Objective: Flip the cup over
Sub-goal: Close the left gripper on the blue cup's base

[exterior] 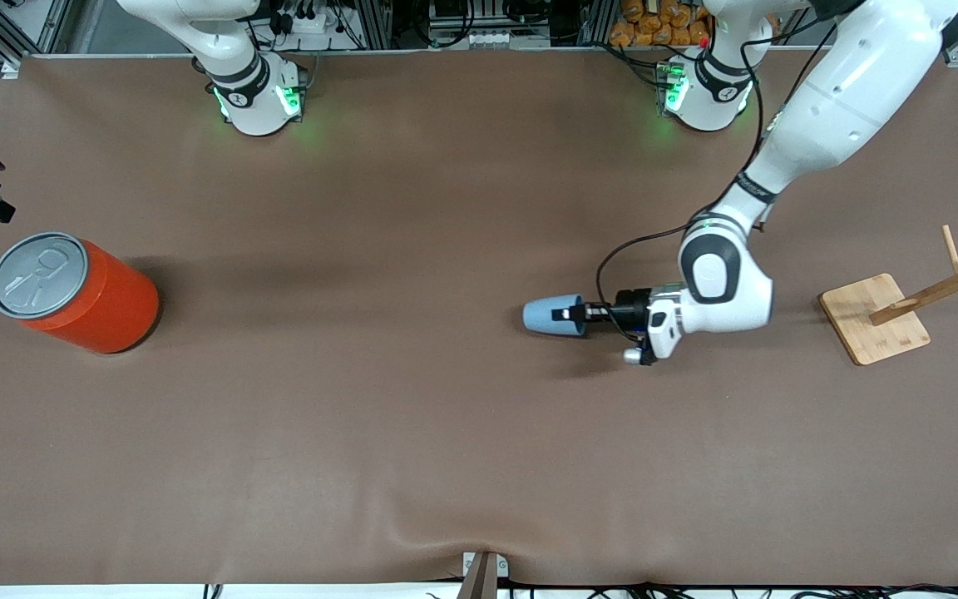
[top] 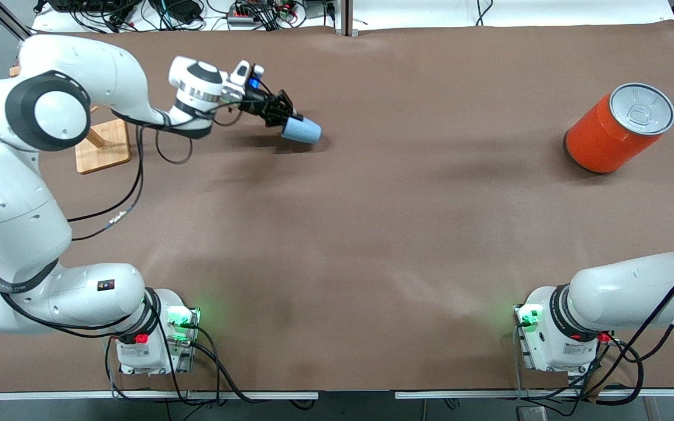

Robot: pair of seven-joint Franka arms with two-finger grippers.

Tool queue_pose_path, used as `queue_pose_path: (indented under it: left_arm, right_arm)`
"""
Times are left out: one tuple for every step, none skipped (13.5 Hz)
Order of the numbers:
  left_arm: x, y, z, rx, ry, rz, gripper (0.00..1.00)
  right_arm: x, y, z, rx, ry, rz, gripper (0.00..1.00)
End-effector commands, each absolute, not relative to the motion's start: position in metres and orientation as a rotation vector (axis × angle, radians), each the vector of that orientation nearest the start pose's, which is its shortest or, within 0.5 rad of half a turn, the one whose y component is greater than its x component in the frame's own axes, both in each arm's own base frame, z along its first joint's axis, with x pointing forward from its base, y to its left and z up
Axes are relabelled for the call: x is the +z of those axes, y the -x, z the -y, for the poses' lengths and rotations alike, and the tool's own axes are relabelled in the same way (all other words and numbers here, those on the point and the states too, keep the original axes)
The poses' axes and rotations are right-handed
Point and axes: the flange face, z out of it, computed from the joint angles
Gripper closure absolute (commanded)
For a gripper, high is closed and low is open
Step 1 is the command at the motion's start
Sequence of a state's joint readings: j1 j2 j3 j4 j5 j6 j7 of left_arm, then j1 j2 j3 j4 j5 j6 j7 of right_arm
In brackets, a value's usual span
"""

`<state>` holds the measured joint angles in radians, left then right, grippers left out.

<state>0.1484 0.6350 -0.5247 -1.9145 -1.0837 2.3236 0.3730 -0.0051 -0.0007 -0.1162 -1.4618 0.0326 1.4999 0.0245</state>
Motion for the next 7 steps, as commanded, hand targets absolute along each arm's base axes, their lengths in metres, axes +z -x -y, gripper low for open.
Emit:
queue_pose_path:
  left_arm:
    - [0.27, -0.583, 0.211, -0.226, -2.263, -0.241, 1.0]
    - [0.284, -0.587, 0.198, -0.23, -2.319, -0.237, 1.0]
    - [0.297, -0.591, 0.183, -0.227, -2.376, -0.23, 1.0]
    - [0.305, -0.592, 0.168, -0.225, -2.445, -0.199, 1.0]
    - [0.31, -0.594, 0.151, -0.211, -2.529, -0.144, 1.0]
    - [0.316, -0.595, 0.136, -0.194, -2.61, -0.088, 1.0]
    - [0.319, -0.594, 0.12, -0.205, -2.682, -0.053, 1.0]
  right_arm:
    - [0.674, -0.541, 0.061, -0.043, 3.109, -0.201, 0.0]
    - [0.671, -0.541, 0.062, -0.033, 3.109, -0.203, 0.0]
    - [0.671, -0.542, 0.062, -0.031, 3.109, -0.201, 0.0]
    - [0.67, -0.542, 0.061, -0.024, 3.109, -0.198, 0.0]
    - [0.662, -0.541, 0.059, 0.012, 3.108, -0.196, 0.0]
    - [0.659, -0.542, 0.058, 0.022, 3.109, -0.192, 0.0]
    - [0.659, -0.542, 0.058, 0.022, 3.111, -0.187, 0.0]
